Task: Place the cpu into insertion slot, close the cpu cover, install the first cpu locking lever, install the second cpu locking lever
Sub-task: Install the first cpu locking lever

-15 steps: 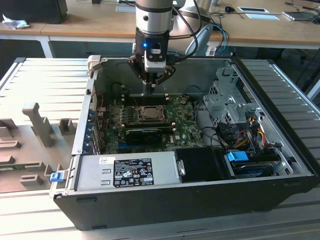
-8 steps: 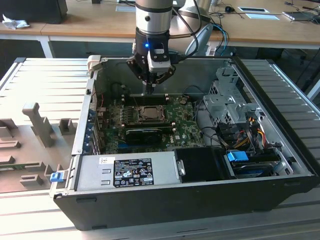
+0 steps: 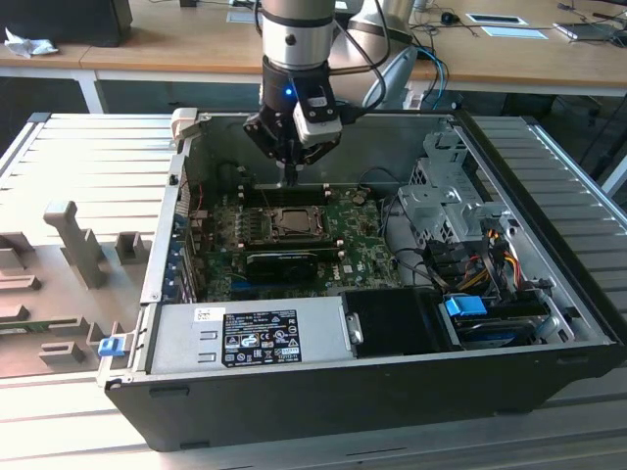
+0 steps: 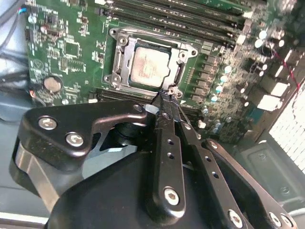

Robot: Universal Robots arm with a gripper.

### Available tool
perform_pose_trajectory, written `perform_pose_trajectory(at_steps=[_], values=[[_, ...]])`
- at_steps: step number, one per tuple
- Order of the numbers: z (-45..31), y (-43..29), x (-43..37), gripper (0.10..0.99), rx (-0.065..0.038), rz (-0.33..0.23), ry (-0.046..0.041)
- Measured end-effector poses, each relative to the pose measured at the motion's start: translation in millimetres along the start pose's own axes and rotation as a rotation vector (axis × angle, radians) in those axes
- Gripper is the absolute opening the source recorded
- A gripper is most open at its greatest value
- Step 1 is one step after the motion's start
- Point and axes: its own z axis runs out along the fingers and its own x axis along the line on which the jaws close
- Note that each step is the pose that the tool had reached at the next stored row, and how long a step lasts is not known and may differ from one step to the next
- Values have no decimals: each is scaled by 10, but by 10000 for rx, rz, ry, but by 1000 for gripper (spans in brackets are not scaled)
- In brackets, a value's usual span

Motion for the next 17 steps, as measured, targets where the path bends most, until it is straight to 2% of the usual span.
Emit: perform_pose_trajectory(at_steps=[6, 8, 10, 11, 13, 17], values=[[17, 0, 0, 106, 8, -1367, 26], [30, -1, 0, 106, 11, -2070, 39], [43, -2, 4, 106, 14, -2540, 49], [49, -11, 37, 106, 17, -2583, 51], [65, -45, 166, 106, 15, -2595, 49], [88, -83, 308, 106, 12, -2638, 50]])
